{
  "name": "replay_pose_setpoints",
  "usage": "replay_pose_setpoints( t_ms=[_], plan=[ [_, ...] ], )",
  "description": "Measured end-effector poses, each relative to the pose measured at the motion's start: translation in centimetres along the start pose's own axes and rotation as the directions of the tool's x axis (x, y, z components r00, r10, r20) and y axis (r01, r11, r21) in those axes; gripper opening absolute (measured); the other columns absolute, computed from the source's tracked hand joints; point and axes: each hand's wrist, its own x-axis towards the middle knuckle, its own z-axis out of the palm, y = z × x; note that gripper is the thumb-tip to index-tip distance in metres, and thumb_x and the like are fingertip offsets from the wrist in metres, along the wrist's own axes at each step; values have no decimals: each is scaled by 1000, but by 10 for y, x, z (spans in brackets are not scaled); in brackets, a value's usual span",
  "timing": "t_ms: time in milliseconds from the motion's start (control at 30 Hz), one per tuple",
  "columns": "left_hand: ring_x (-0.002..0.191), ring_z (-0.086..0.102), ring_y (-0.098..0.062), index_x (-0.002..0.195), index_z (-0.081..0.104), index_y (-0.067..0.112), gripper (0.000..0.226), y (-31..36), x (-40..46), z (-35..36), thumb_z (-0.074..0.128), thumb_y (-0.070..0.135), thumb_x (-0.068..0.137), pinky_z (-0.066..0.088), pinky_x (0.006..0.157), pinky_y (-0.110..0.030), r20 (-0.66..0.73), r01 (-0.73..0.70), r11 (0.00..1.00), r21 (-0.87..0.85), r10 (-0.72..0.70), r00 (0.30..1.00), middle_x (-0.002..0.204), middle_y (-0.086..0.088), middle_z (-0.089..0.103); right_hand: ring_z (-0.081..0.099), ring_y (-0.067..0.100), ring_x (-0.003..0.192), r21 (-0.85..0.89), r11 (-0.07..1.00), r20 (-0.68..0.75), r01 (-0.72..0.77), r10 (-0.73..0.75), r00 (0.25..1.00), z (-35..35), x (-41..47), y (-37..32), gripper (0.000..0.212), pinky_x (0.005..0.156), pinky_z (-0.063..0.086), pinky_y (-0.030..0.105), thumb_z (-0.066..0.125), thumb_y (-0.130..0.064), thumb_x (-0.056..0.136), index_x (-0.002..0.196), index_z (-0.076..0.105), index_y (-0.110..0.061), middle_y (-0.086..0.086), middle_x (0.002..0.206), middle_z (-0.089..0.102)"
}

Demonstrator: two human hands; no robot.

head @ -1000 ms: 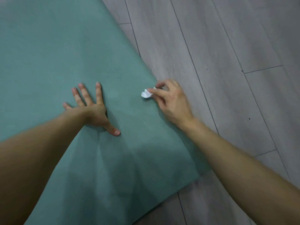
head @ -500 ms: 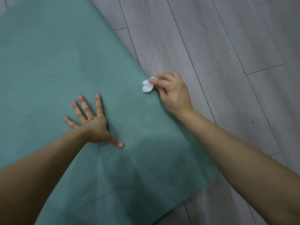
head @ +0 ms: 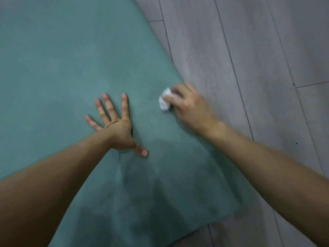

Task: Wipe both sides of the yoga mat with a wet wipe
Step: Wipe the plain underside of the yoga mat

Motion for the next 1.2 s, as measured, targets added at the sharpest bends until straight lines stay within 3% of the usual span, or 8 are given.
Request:
replay_pose_setpoints(
  t_ms=[133, 300, 400, 533, 733, 933, 1067, 1200],
  plan=[
    [130, -59, -42, 133, -59, 38, 194, 3, -2, -2, 89, 83, 16, -16, 108, -82, -29, 21, 1000, -5, -22, 999, 136, -20, -67, 59, 32, 95, -8, 998, -25, -64, 64, 998, 24, 80, 8, 21, 74, 54, 45, 59, -13, 98, 103, 79, -16, 11, 102, 62],
    [130, -58, -45, 133, -59, 34, 194, 0, -1, 1, 89, 83, 18, -17, 107, -82, -36, 2, 1000, 21, -1, 999, 136, -22, -67, 61, 36, 97, 254, 967, 245, 26, -90, 965, 5, -87, -68, 30, 109, 48, 47, 59, 2, 97, 124, 70, -5, 15, 109, 63],
    [129, -60, -45, 131, -61, 34, 195, -1, 3, 2, 89, 83, 16, -19, 106, -82, -42, 12, 1000, 2, -12, 999, 134, -22, -68, 59, 32, 91, 232, 939, 298, 253, -316, 901, 2, -76, -56, 22, 84, 56, 44, 60, -4, 100, 118, 72, -7, 14, 106, 61],
    [130, -60, -42, 136, -57, 38, 194, -1, -3, 5, 91, 82, 18, -19, 108, -81, -43, -22, 1000, -8, 22, 999, 138, -18, -67, 63, 37, 102, -23, 996, 98, 90, -87, 991, 25, 68, -8, 33, 77, 58, 49, 47, -24, 100, 108, 77, -12, 15, 121, 64],
    [151, 12, -38, 160, 9, 38, 160, -23, 3, -41, 97, 72, 30, 8, 123, -60, -417, -21, 1000, 19, 27, 908, 161, -16, 12, 55, 32, 81, 180, 984, 240, 10, -54, 969, 22, -32, -58, 24, 71, 51, 46, 58, -16, 95, 115, 72, -15, 11, 99, 54],
    [145, -42, -45, 140, -53, 40, 202, -28, 45, -85, 91, 78, 3, -7, 115, -80, -139, 99, 994, 55, -91, 986, 153, -21, -53, 53, 30, 84, 45, 950, 198, 308, -310, 930, 4, -45, -52, 20, 69, 41, 42, 61, -11, 97, 109, 75, -15, 8, 90, 60],
    [140, -46, -49, 130, -60, 42, 202, -30, 57, -86, 83, 86, -6, -3, 112, -84, -49, 89, 990, 110, -84, 995, 145, -22, -60, 60, 35, 87, -160, 979, -19, 127, -132, 991, 23, 87, 18, 20, 70, 50, 45, 60, -15, 93, 98, 78, -12, 12, 93, 64],
    [136, -49, -50, 125, -63, 42, 198, -33, 55, -87, 82, 88, -3, -5, 111, -84, -19, 72, 989, 127, -70, 997, 139, -23, -63, 57, 35, 86, 46, 998, 70, 43, -47, 996, 26, 73, -5, 18, 71, 51, 46, 62, -11, 90, 97, 78, -13, 12, 91, 59]
  ],
)
